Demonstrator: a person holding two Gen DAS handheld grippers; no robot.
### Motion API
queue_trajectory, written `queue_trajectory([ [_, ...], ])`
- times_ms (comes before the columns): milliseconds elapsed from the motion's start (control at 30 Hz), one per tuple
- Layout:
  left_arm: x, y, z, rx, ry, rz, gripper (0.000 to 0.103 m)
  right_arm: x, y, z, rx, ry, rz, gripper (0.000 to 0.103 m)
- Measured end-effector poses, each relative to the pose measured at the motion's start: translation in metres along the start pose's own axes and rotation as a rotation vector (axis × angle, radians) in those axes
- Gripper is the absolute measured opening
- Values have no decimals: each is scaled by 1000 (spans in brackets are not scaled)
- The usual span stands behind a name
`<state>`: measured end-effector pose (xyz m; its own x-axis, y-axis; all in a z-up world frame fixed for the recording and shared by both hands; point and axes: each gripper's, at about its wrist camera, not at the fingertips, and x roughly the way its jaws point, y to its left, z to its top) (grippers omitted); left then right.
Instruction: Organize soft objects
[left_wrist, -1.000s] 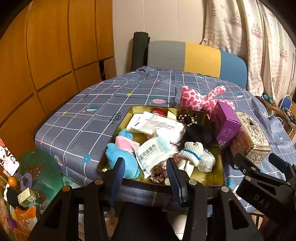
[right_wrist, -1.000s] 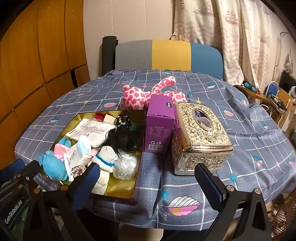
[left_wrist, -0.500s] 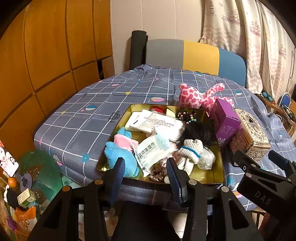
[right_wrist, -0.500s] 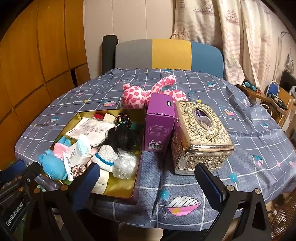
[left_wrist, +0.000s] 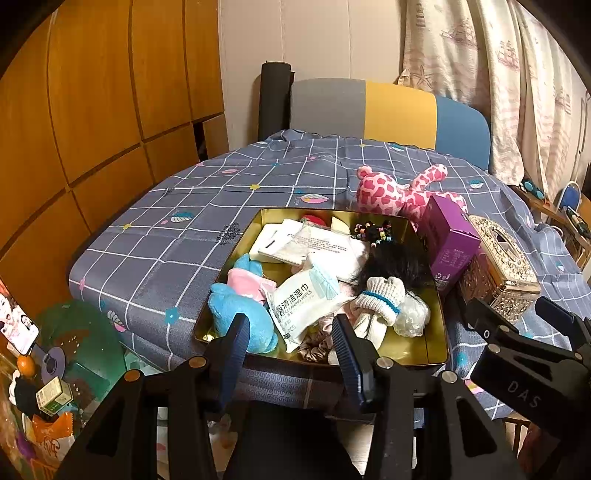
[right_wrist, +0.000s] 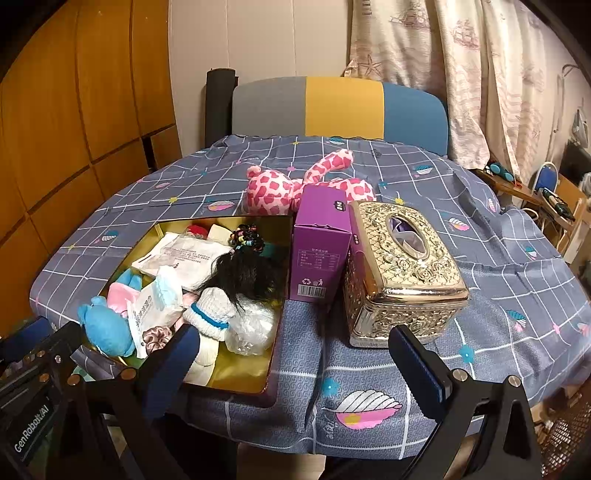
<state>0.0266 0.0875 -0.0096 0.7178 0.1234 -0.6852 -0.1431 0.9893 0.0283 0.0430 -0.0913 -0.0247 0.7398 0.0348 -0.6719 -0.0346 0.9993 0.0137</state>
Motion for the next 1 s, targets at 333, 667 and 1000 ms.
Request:
queue_trajectory([
  [333,1,-1,-1,3,6,-1,47,2,-1,-1,1,7,2,103],
  [667,0,-2,-1,15,0,-5,47,3,-1,-1,1,11,0,103],
  [1000,-2,-3,-2,25,-30,15,47,5,-2,-1,1,16,-1,103],
])
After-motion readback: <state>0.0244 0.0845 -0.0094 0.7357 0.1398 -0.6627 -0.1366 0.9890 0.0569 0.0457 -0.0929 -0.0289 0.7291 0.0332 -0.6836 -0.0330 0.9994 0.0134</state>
